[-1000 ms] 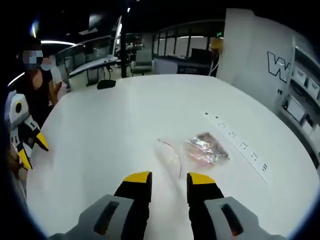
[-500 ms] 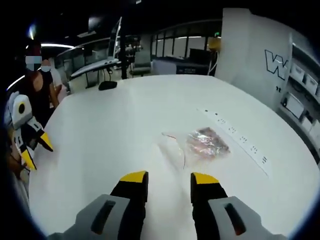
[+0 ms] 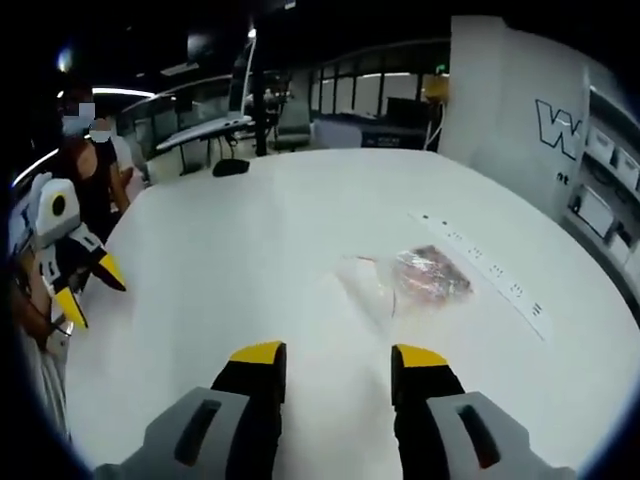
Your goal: Open the resealable bag by pulling the two sides of the seal apart until the entire bag opening is separated and visibly accessible.
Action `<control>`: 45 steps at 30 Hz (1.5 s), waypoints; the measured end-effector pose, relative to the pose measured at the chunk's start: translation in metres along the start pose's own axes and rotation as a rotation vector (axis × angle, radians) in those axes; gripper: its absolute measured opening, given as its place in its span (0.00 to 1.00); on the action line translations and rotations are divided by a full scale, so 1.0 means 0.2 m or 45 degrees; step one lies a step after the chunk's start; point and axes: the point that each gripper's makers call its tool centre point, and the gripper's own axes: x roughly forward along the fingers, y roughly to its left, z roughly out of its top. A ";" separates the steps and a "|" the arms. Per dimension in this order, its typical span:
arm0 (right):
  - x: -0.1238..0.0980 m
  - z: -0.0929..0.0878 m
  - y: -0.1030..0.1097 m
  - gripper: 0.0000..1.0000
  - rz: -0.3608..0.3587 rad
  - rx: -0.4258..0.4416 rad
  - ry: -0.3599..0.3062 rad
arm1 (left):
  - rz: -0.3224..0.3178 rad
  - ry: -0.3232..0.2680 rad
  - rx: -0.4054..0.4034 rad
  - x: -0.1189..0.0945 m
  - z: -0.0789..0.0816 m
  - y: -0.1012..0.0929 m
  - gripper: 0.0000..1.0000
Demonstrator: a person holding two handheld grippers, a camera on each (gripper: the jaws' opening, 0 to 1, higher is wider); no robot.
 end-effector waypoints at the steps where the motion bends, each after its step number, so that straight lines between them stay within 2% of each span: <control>1: 0.00 0.00 0.00 0.42 0.005 -0.003 -0.001 | -0.001 0.000 0.000 0.00 0.00 0.00 0.41; 5: -0.01 -0.01 0.02 0.44 0.019 -0.002 0.002 | -0.006 -0.003 0.001 0.01 0.00 -0.01 0.43; 10: -0.04 -0.03 0.04 0.48 0.013 -0.007 -0.001 | 0.025 -0.020 0.010 0.01 0.01 0.01 0.55; 26: -0.11 -0.10 0.11 0.52 0.032 -0.011 0.006 | 0.025 -0.029 -0.009 0.00 0.00 0.02 0.56; 40: -0.19 -0.15 0.24 0.65 0.039 -0.022 -0.006 | 0.050 -0.035 -0.017 0.00 0.00 0.05 0.64; 45: -0.21 -0.15 0.27 0.68 0.044 -0.014 -0.017 | 0.056 -0.040 -0.020 -0.01 0.01 0.06 0.65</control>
